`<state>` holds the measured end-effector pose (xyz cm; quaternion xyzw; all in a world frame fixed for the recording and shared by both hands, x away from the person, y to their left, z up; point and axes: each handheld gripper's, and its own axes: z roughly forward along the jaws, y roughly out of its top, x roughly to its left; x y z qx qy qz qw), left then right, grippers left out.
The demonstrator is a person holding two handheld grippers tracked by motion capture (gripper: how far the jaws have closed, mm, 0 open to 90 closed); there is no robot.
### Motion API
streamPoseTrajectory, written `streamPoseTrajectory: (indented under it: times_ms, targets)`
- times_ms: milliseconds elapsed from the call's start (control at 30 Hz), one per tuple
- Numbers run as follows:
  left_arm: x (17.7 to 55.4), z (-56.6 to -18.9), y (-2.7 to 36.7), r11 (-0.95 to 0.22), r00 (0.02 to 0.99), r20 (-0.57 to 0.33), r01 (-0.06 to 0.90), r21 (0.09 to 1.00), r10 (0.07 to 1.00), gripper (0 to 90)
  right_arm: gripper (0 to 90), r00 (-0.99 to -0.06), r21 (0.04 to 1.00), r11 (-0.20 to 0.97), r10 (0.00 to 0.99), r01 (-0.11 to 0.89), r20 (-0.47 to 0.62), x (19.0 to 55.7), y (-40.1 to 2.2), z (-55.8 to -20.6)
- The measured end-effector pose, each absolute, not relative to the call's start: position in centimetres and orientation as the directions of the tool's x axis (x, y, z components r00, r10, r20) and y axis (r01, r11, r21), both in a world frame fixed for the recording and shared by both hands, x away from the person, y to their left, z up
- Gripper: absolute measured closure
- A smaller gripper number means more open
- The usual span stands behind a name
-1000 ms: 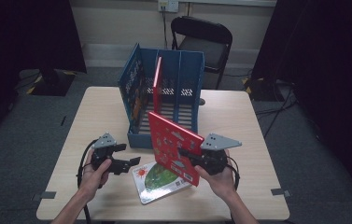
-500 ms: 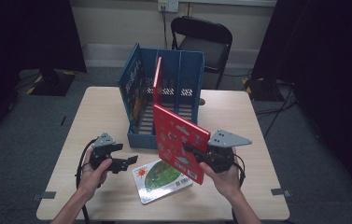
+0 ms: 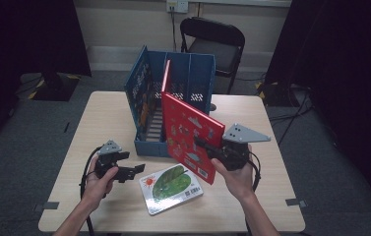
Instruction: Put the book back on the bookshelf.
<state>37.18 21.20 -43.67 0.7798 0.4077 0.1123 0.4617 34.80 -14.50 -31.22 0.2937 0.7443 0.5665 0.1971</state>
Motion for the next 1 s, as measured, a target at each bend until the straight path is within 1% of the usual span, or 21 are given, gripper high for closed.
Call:
streamPoseTrajectory:
  times_ms: [333,633,933,1000]
  targets:
    - [37.3,-43.7,21.4,-0.232,0.632,-0.206,0.538,0.810,0.747,16.1,80.5,-0.705,0.960,0.150,0.706,0.238,0.064,36.5,-13.5,-30.4]
    - [37.2,-43.7,21.3,-0.236,0.636,-0.205,0.537,0.810,0.744,16.1,80.5,-0.700,0.968,0.132,0.711,0.215,0.058,36.6,-13.0,-29.2]
    - [37.3,-43.7,21.2,-0.243,0.638,-0.202,0.539,0.807,0.743,16.1,80.5,-0.641,0.969,0.108,0.765,0.220,0.060,38.2,-12.4,-28.5]
    - [37.2,-43.7,21.2,-0.238,0.634,-0.206,0.541,0.806,0.745,16.1,80.5,-0.614,0.968,0.099,0.786,0.230,0.065,38.6,-11.9,-28.2]
